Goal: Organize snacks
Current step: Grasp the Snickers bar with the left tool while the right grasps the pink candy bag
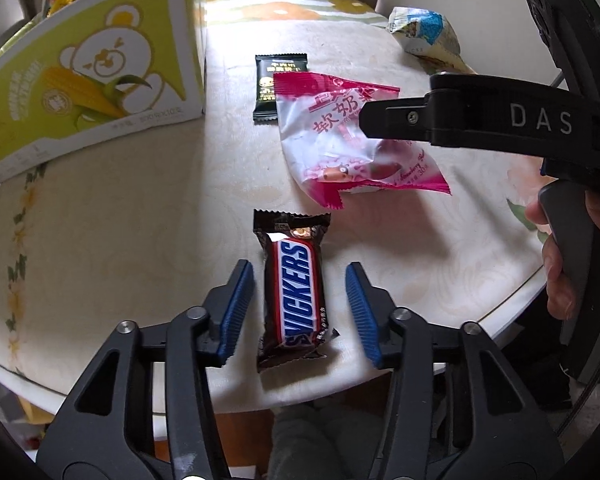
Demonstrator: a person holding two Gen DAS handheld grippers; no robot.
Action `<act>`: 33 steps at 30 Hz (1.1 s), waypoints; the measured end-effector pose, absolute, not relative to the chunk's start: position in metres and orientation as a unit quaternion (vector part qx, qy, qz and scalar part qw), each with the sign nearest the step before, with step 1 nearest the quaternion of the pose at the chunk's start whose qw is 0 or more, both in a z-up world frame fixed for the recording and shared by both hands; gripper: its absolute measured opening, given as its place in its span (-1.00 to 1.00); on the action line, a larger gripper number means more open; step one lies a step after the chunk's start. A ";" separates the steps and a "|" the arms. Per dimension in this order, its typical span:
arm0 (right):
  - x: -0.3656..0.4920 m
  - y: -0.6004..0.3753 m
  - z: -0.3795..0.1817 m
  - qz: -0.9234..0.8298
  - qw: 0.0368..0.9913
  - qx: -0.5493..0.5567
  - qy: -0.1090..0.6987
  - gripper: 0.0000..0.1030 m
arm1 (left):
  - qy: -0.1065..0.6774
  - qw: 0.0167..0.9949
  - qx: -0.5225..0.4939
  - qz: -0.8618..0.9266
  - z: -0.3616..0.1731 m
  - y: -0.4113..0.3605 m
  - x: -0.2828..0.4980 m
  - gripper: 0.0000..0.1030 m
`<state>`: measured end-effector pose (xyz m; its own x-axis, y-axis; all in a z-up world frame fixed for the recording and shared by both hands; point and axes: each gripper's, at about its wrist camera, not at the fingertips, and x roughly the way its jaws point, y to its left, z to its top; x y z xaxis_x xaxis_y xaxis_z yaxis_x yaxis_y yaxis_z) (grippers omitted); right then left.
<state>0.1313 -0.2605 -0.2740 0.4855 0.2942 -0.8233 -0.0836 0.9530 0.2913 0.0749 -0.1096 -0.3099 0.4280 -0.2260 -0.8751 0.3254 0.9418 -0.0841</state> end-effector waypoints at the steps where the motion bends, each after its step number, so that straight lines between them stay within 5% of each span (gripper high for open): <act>1: 0.132 -0.259 -0.274 0.112 0.855 0.107 0.495 0.92 | 0.509 0.845 0.053 -0.159 -0.310 -0.110 0.076 -0.50; 25: 0.156 -0.225 -0.292 0.125 0.841 0.101 0.517 0.92 | 0.512 0.851 0.014 -0.116 -0.299 -0.068 0.093 -0.51; 33: 0.159 -0.194 -0.297 0.113 0.842 -0.007 0.528 0.92 | 0.515 0.851 0.004 -0.105 -0.297 -0.059 0.097 -0.51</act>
<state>0.1588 -0.1937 -0.2969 0.4164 0.1822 -0.8907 -0.1980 0.9744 0.1068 0.0971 -0.0586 -0.2973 0.4481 -0.1743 -0.8768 0.1832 0.9779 -0.1008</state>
